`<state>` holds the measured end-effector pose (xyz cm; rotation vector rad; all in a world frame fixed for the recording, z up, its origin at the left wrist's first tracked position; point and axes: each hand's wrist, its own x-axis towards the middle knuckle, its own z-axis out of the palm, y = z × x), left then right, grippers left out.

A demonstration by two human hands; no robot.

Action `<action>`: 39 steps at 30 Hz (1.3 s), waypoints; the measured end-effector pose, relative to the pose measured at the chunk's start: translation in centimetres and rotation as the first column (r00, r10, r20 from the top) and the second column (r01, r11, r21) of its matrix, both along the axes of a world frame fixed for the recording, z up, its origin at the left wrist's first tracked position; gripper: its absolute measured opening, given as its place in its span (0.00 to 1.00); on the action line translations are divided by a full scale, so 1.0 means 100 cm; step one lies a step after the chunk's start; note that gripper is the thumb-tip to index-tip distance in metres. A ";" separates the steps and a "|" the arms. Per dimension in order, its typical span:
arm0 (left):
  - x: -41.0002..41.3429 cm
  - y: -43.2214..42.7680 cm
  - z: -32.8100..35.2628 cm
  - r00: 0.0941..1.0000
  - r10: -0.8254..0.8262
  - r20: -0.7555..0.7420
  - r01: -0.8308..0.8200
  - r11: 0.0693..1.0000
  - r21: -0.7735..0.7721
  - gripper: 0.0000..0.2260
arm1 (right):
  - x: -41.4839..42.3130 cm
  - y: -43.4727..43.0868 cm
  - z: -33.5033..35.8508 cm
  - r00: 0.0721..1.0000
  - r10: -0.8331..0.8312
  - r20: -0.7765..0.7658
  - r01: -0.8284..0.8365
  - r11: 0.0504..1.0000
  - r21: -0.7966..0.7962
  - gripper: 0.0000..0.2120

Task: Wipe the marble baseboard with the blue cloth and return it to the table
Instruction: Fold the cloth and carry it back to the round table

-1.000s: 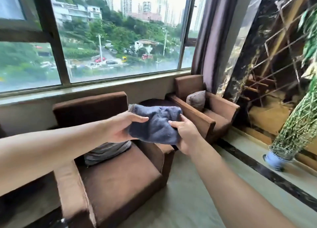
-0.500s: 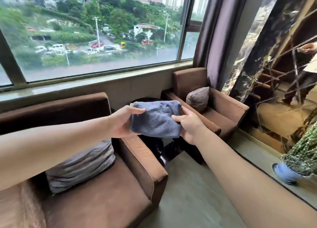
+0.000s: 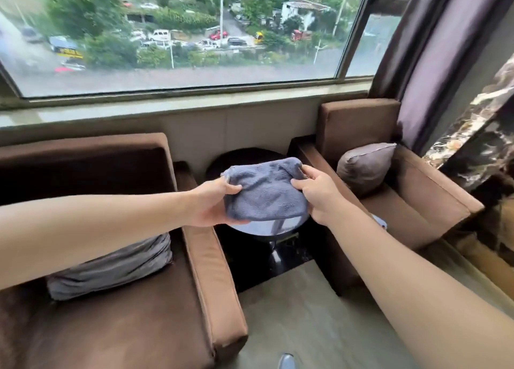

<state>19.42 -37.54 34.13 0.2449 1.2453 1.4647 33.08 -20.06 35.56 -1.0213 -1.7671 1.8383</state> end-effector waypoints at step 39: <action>-0.226 0.303 -0.408 0.957 0.232 0.174 -0.088 0.804 -0.588 0.21 | -0.286 0.350 -0.417 0.762 0.406 0.505 -0.257 0.905 -0.340 0.22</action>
